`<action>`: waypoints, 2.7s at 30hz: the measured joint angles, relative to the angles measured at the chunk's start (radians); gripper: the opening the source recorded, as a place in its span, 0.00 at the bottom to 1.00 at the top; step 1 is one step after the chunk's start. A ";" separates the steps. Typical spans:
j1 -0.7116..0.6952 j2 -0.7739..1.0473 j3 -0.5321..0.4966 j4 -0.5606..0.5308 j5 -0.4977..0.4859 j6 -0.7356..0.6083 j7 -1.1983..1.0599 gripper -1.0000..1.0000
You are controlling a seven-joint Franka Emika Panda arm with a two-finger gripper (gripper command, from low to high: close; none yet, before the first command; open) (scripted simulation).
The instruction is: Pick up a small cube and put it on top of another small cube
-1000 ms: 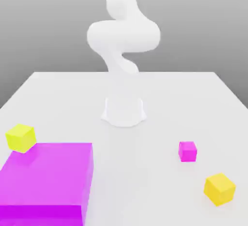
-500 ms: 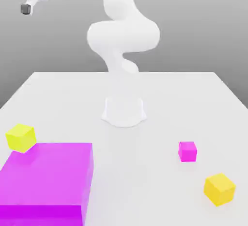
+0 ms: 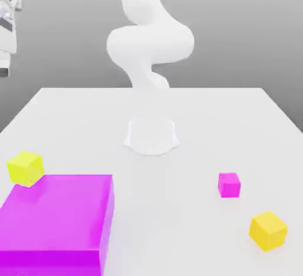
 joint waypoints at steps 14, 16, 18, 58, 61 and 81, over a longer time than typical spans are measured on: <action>0.198 0.051 -0.354 -0.059 -0.217 0.006 -0.611 0.50; 0.237 0.060 -0.415 -0.066 -0.252 0.017 -0.678 0.50; 0.294 0.077 -0.499 -0.069 -0.290 0.060 -0.684 0.50; 0.315 0.029 0.200 -0.249 -1.219 0.248 -0.697 0.00; 0.365 0.057 0.231 -0.284 -1.298 0.294 -0.748 0.00; 0.480 0.355 0.384 -0.541 -1.434 0.768 -1.386 0.00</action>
